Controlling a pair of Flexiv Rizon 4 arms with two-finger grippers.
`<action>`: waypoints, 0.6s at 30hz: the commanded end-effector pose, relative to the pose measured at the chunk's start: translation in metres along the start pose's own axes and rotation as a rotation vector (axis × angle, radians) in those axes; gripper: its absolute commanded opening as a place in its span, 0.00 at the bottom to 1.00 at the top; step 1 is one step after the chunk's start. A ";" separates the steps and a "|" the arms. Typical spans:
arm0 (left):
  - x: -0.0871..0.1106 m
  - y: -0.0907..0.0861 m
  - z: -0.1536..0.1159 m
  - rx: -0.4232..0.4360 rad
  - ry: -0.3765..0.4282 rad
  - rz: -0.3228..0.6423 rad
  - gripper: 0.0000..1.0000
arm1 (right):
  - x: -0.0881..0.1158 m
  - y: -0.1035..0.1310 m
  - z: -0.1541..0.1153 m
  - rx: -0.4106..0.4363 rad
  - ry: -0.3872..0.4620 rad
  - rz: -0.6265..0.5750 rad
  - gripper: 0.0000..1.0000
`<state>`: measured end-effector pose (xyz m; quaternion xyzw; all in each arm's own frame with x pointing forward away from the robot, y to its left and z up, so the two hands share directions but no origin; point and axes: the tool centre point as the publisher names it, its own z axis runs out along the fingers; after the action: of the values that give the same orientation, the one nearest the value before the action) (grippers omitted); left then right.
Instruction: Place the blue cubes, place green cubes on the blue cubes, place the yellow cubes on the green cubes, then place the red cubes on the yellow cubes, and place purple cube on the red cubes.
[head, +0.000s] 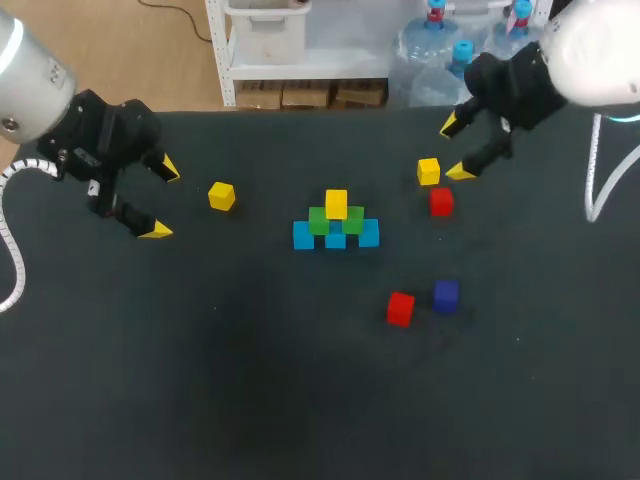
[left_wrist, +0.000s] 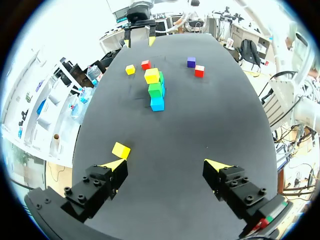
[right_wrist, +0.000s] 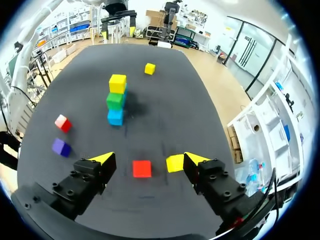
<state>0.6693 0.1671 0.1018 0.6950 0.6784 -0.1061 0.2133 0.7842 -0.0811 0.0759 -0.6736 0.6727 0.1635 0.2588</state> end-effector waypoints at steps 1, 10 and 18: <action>0.001 0.000 0.000 -0.001 -0.005 0.004 1.00 | 0.015 -0.018 0.010 -0.043 -0.021 -0.006 0.83; 0.001 0.000 0.000 -0.001 -0.005 0.004 1.00 | 0.031 -0.041 0.025 -0.021 -0.032 -0.060 0.87; 0.001 0.000 0.000 -0.001 -0.005 0.004 1.00 | 0.041 -0.056 0.038 0.019 -0.069 -0.081 0.80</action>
<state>0.6693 0.1671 0.1018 0.6950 0.6784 -0.1060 0.2133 0.8387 -0.0975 0.0352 -0.6911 0.6393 0.1647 0.2942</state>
